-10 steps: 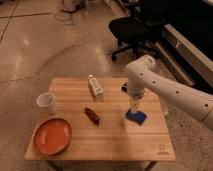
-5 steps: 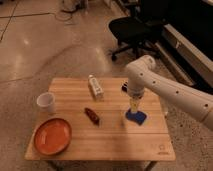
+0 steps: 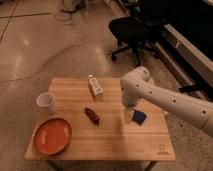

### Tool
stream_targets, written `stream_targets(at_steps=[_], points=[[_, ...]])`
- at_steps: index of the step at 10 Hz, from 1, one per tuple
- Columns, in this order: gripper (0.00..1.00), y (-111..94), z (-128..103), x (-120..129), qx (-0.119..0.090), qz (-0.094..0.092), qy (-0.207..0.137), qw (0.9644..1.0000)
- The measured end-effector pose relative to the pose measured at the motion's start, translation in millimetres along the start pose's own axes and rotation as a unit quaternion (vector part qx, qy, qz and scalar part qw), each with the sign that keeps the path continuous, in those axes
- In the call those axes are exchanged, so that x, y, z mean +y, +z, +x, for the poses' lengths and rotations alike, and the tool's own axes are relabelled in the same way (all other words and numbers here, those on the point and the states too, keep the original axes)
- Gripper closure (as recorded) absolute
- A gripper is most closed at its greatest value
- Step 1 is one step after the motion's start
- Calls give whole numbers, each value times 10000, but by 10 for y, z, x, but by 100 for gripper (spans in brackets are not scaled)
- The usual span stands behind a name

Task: Drag the pepper across the table

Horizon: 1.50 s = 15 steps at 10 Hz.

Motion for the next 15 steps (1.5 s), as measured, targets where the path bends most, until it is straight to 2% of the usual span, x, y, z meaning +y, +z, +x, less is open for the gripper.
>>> stream_targets(at_steps=[3,4,6,8,12,13,15], points=[[20,292,-542,83,-177,-71,174,9997],[20,392,-793,79,-194,-78,187,9996],[20,491,-1120,70,-202,-58,177,9996],[20,601,-1347,91,-195,-72,211,9996],[20,825,-1540,72,-170,-95,410,9990],[24,876,-1536,39,-158,-73,471,9987],[42,927,-1509,-23,-148,-4,584,9982]])
